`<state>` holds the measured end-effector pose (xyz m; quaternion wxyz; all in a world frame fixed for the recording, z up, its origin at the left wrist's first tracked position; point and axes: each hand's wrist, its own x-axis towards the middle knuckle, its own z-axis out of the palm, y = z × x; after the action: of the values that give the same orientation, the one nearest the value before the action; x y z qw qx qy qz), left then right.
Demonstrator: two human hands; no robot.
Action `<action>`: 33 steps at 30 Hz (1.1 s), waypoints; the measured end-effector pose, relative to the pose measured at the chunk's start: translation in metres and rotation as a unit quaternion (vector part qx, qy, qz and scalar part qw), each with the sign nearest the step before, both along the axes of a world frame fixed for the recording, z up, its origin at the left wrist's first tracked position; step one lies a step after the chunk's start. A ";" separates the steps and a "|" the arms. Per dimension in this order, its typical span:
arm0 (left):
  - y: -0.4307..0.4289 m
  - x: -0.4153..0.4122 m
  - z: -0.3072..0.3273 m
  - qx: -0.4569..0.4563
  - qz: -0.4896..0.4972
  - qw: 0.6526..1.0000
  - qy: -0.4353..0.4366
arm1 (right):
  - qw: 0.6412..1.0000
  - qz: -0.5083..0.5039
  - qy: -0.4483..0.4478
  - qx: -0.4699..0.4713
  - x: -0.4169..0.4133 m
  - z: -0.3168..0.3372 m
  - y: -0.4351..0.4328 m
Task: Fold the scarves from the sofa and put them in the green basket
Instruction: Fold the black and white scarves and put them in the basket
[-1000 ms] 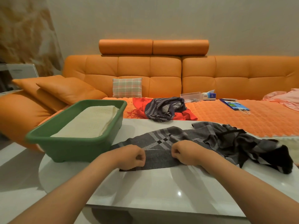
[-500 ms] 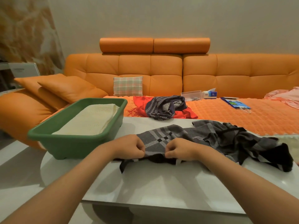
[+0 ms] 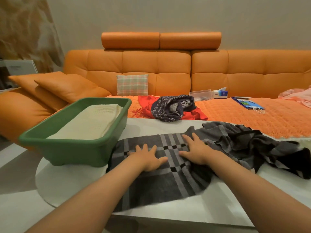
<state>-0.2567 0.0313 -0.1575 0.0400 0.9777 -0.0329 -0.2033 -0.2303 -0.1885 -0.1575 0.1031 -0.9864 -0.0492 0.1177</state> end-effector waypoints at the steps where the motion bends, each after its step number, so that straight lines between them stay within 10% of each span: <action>1: 0.000 0.006 -0.003 -0.001 -0.005 1.000 0.007 | 0.999 -0.014 0.012 0.039 0.003 -0.003 -0.003; 4: 0.009 0.028 -0.011 0.004 -0.034 0.999 -0.003 | 0.991 -0.017 -0.017 0.131 0.011 -0.006 -0.008; 7: 0.016 0.052 -0.004 0.046 -0.038 0.998 -0.026 | 0.994 -0.036 -0.093 0.035 0.019 -0.009 -0.016; 15: -0.052 0.045 0.005 -0.071 -0.124 0.970 -0.196 | 0.993 -0.098 0.036 -0.060 0.006 -0.008 -0.030; 22: -0.070 0.032 -0.016 -0.003 -0.145 0.989 -0.030 | 0.989 -0.097 0.057 -0.092 -0.012 -0.006 -0.087; 33: -0.137 0.005 -0.036 -0.037 -0.271 0.958 -0.087 | 0.964 -0.036 -0.233 -0.126 -0.031 0.003 -0.131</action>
<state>-0.2514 -0.1061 -0.1937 0.0167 0.9440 -0.3071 -0.1194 -0.2618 -0.3196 -0.1541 -0.0317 -0.9927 -0.0213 -0.1141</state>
